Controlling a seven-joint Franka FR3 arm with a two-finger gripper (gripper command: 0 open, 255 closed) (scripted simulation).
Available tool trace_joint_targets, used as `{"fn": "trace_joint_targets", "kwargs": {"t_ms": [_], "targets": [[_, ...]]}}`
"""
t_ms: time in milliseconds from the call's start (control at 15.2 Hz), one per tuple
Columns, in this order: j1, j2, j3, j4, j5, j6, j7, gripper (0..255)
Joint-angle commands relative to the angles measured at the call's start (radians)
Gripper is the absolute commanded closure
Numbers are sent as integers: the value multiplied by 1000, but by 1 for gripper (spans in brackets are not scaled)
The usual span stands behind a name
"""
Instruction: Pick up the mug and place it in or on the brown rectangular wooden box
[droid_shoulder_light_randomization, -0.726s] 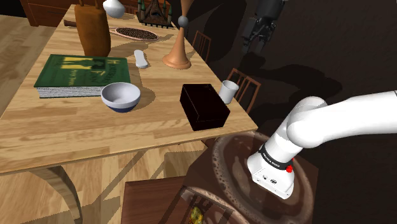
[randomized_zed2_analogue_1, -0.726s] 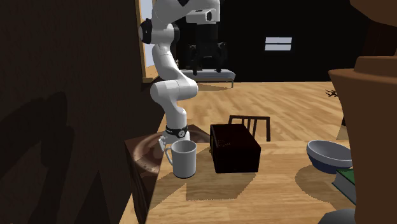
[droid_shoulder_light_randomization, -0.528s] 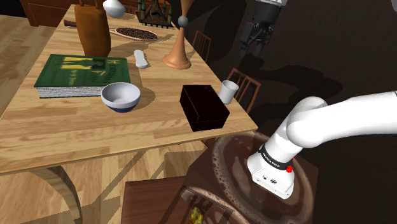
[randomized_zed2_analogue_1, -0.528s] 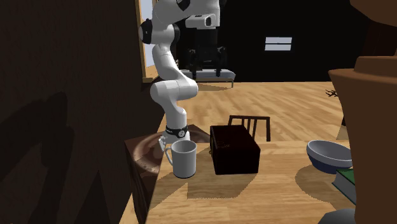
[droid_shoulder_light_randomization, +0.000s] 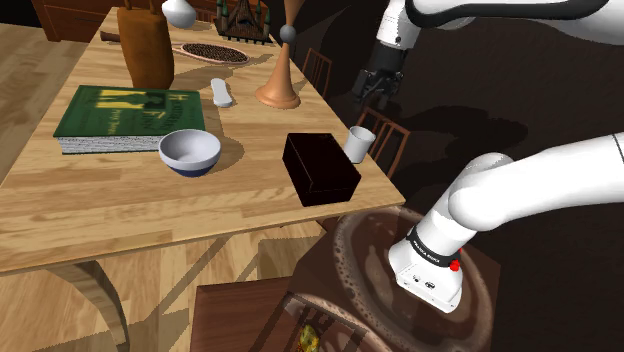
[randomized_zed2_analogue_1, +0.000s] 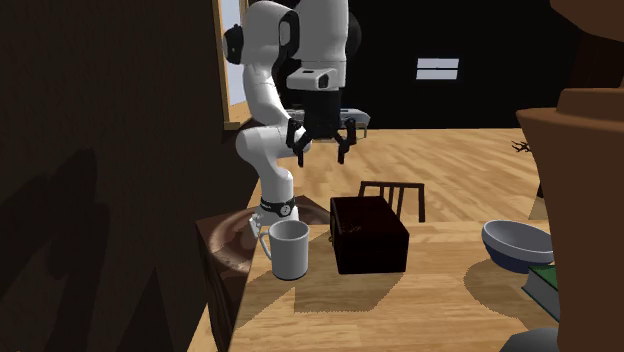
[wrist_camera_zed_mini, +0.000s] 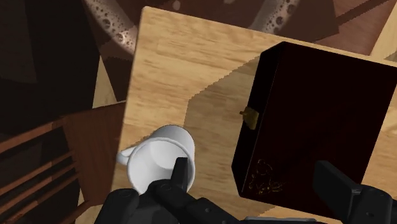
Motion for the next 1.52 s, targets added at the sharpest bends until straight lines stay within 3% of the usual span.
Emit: {"fn": "trace_joint_targets", "kwargs": {"t_ms": [0, 528, 1056, 1452], "targets": [[-16, 24, -4, -47, -18, 80, 12, 0], [-85, 229, -22, -131, -98, 392, 74, 0], [-94, 303, -31, -190, -111, 527, 80, 0], [-94, 303, -31, -190, -111, 527, 80, 0]]}}
